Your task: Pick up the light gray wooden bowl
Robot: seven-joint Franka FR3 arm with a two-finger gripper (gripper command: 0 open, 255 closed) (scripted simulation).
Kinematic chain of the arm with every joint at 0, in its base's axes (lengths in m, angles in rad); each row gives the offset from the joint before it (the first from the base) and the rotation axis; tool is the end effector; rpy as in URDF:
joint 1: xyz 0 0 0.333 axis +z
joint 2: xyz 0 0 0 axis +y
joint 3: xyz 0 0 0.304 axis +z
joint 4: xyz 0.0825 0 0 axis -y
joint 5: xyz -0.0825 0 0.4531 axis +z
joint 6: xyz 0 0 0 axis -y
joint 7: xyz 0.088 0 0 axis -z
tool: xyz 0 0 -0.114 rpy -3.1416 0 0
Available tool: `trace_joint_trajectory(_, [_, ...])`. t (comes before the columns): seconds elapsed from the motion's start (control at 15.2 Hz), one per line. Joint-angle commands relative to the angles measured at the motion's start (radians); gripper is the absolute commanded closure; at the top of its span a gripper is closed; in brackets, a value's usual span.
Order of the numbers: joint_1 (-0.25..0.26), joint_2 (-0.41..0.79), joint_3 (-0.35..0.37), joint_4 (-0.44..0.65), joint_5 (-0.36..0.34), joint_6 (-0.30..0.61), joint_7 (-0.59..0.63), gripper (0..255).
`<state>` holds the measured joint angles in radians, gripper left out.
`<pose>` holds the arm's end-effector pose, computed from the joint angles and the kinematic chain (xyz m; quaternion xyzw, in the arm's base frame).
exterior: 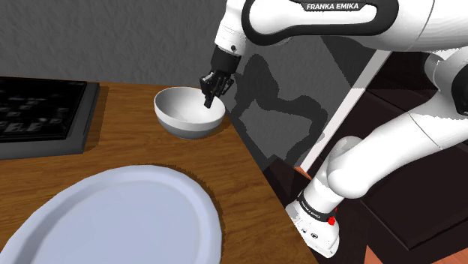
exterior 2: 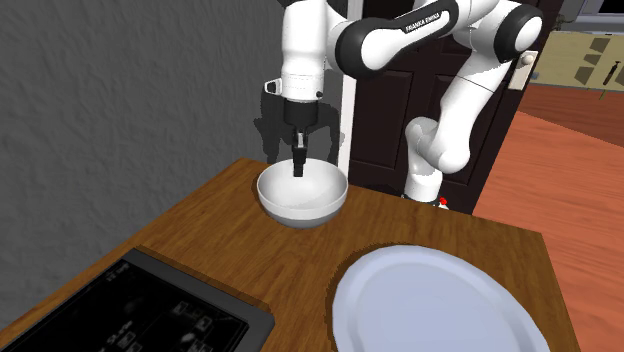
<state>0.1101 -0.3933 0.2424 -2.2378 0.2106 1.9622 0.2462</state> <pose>0.4824 0.1994 0.4935 -0.9970 -0.0117 -0.0373 0.0668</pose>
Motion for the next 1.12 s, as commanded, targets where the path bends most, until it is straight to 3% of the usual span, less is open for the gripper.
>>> trace_joint_trajectory(0.0, [0.0,-0.001,-0.001,0.01,-0.001,-0.013,0.001,255])
trace_joint_trajectory(1.06, [-0.007,0.006,-0.014,0.205,-0.017,-0.201,0.023,255])
